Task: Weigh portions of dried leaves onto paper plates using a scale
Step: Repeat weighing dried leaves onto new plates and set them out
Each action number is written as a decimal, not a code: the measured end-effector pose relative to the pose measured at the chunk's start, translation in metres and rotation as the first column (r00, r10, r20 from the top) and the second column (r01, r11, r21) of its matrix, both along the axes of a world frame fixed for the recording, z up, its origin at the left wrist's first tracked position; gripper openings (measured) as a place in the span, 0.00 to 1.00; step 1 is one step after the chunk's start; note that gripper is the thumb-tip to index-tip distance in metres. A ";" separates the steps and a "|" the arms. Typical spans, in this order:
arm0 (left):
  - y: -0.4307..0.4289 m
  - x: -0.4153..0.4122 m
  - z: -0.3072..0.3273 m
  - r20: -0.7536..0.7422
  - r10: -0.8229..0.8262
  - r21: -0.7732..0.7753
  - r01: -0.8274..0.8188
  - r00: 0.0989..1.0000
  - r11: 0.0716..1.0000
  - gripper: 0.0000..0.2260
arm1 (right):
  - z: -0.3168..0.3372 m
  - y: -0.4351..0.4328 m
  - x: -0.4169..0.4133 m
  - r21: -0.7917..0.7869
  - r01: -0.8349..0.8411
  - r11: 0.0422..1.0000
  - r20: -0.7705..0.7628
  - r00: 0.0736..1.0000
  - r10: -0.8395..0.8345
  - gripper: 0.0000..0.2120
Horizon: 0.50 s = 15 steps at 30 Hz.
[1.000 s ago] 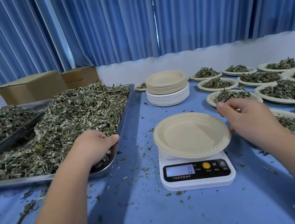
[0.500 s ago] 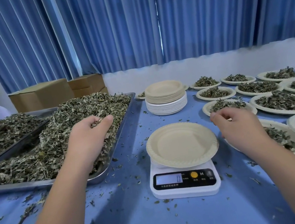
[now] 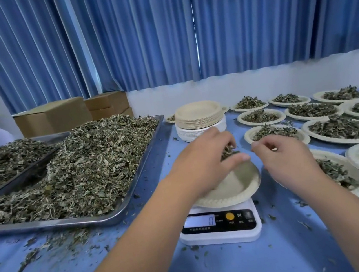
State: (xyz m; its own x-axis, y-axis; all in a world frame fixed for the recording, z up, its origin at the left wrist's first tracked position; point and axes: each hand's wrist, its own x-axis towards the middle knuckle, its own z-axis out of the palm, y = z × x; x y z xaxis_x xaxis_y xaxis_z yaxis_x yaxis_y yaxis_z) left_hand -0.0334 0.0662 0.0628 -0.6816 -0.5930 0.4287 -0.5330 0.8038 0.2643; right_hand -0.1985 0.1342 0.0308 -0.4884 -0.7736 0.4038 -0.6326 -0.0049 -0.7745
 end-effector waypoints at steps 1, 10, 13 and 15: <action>-0.002 -0.001 -0.003 0.054 0.002 0.028 -0.003 0.999 1.000 0.18 | 0.000 0.000 0.000 -0.002 -0.002 1.000 -0.004 1.000 0.002 0.12; 0.009 0.032 -0.002 0.063 -0.082 -0.060 0.086 0.995 0.994 0.26 | 0.000 0.001 0.001 -0.005 -0.029 1.000 -0.010 1.000 0.029 0.12; 0.008 0.053 -0.002 -0.056 0.062 -0.159 -0.070 0.997 0.985 0.22 | 0.000 0.002 0.002 0.004 -0.024 1.000 -0.014 1.000 0.024 0.12; -0.004 0.071 -0.004 -0.085 0.292 -0.118 -0.301 0.953 0.946 0.18 | 0.000 0.002 0.002 0.006 -0.022 1.000 -0.014 1.000 0.022 0.12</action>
State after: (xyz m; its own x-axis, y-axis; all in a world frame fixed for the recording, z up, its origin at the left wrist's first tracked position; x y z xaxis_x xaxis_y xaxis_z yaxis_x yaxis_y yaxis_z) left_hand 0.0378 0.0624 0.0590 -0.4516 -0.7012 0.5518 -0.7373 0.6415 0.2118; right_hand -0.1968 0.1360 0.0308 -0.4652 -0.7866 0.4060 -0.6434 -0.0146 -0.7654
